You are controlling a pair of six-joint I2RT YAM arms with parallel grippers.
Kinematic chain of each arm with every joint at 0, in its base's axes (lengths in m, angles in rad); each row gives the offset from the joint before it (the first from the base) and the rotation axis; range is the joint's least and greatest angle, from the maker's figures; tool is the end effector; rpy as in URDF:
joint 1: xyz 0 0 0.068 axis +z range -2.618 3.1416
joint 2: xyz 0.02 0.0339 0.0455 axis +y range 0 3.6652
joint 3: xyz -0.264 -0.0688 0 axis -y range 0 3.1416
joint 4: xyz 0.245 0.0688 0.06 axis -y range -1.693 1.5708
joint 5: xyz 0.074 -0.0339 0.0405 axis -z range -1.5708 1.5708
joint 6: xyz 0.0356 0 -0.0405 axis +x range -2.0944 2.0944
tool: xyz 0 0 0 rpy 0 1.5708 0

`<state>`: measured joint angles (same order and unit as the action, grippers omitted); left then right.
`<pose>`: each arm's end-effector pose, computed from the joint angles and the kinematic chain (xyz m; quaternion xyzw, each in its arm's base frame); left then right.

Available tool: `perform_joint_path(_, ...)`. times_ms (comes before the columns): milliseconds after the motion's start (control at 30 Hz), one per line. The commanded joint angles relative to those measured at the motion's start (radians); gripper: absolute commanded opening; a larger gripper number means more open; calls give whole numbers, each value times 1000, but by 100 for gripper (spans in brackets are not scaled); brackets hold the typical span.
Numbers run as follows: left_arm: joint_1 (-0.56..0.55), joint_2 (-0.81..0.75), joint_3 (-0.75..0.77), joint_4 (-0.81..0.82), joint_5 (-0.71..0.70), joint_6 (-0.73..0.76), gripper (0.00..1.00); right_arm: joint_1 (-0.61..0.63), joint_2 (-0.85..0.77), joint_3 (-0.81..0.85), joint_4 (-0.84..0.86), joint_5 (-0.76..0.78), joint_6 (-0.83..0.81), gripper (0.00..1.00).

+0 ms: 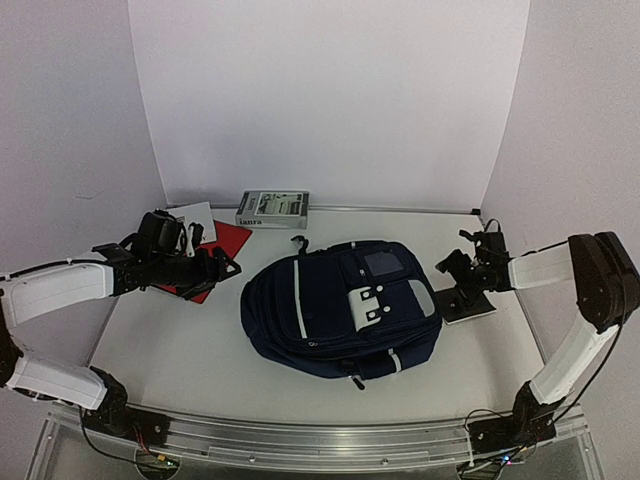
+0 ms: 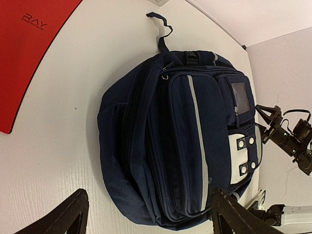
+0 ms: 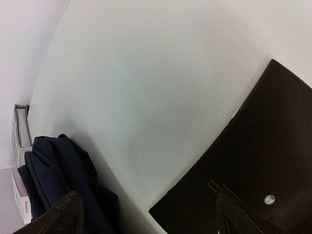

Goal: Pack the student bag
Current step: Move the book to the center of the board, then pick up the book from the center of the board.

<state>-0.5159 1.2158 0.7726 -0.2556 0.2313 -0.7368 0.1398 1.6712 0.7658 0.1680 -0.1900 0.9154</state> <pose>0.2208 -0.1346 0.2403 -0.0508 0.9003 -0.3306 0.2785 0.3215 0.0520 0.1472 0.3087 0.8572 0.2778 0.3045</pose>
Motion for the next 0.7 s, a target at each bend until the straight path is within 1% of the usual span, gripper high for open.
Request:
perform_joint_path(0, 7, -60, -17, -19, -28, -11, 86, -2, -142, 14, -86, 46, -27, 91)
perform_joint_path(200, 11, -86, -21, -29, -20, -4, 87, -27, -385, -164, -189, 84, 97, 83)
perform_joint_path(267, 11, -89, -23, -26, -14, 0, 87, -46, -473, -226, -210, 72, 142, 82)
perform_joint_path(333, 13, -90, -26, -21, -6, 4, 87, -56, -521, -279, -212, 44, 195, 79)
perform_joint_path(433, 14, -82, -30, -7, 13, 5, 87, -59, -533, -329, -205, 8, 234, 76)
perform_joint_path(567, 16, -72, -33, 11, 31, 3, 88, -61, -508, -346, -186, -11, 251, 73)
perform_joint_path(600, 16, -72, -33, 12, 32, 4, 88, -61, -499, -351, -179, -12, 259, 70)
perform_joint_path(667, 17, -73, -34, 12, 33, 3, 88, -62, -478, -374, -125, -19, 277, 67)
